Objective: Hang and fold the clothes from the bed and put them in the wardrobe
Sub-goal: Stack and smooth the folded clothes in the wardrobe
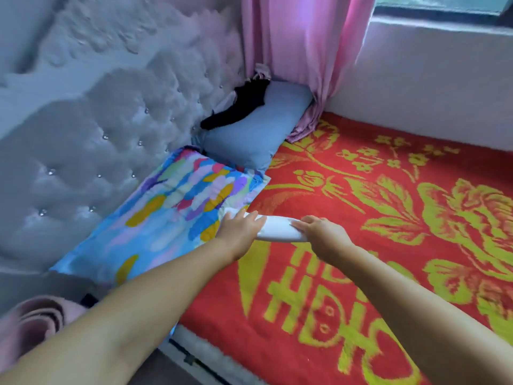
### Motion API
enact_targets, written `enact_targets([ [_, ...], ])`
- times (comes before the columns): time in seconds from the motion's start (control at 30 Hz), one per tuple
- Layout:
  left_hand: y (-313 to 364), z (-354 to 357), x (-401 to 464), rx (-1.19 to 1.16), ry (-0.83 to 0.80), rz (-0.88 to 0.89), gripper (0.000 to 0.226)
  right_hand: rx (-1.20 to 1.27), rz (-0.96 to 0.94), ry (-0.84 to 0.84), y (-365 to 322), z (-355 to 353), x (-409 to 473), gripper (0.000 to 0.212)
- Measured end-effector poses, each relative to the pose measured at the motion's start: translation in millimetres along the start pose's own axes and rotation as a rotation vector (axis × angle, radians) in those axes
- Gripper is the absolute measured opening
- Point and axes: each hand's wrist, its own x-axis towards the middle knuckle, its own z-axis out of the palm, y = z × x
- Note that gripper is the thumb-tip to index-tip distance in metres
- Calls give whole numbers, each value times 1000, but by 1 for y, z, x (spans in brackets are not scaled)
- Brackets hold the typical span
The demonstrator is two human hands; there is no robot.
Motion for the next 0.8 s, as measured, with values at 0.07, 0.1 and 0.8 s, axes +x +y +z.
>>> enact_targets([
  [0.07, -7, -5, -52, -13, 42, -132, 59, -80, -168, 49, -30, -14, -9, 60],
  [0.1, -9, -5, -79, -25, 56, -195, 60, -118, -250, 85, -46, -18, -15, 59],
  [0.8, 80, 112, -720, -275, -166, -1273, 58, -315, -1275, -109, -526, 89, -305, 68],
])
